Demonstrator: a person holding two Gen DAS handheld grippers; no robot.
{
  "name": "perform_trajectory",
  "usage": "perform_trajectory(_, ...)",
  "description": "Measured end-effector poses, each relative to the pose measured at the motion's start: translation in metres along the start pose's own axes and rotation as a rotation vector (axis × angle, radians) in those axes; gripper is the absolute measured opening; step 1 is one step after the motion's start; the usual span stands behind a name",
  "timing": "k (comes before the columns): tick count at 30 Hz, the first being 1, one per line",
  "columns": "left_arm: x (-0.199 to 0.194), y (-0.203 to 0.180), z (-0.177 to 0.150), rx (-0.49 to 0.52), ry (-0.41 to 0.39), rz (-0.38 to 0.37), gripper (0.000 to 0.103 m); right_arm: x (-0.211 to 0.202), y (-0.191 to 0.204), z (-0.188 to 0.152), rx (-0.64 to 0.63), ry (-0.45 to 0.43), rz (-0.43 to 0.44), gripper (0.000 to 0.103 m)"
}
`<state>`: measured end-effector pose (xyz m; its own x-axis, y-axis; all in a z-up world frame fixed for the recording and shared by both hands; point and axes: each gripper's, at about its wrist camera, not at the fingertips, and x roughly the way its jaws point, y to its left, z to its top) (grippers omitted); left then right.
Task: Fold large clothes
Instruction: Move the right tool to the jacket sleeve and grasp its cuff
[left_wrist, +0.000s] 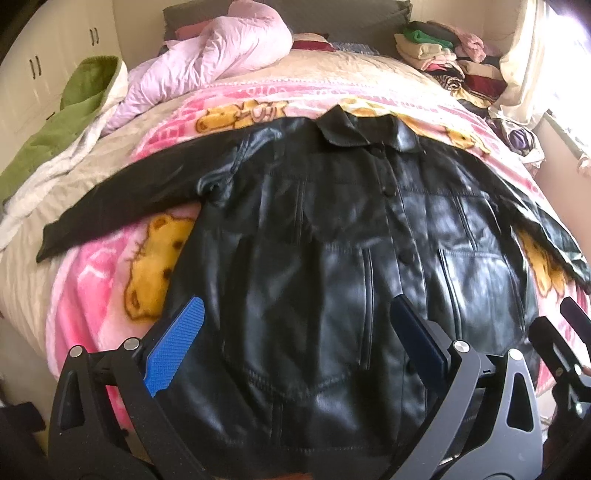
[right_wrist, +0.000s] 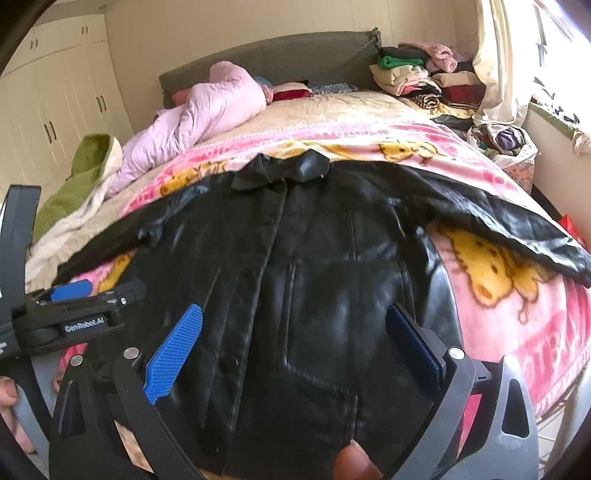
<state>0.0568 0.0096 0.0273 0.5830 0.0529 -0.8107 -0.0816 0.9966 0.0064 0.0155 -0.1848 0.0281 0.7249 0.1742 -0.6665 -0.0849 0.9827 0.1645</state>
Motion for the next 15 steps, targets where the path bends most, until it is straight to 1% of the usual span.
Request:
perform_trajectory(9, 0.009, -0.009, 0.036, 0.006, -0.013, 0.023, 0.095, 0.011, -0.009, 0.041, 0.013, -0.034, 0.016, 0.099)
perform_trajectory(15, 0.018, -0.021, 0.063, 0.016, -0.022, 0.009, 0.095, 0.022, -0.023, 0.069, 0.054, -0.056, 0.025, 0.099)
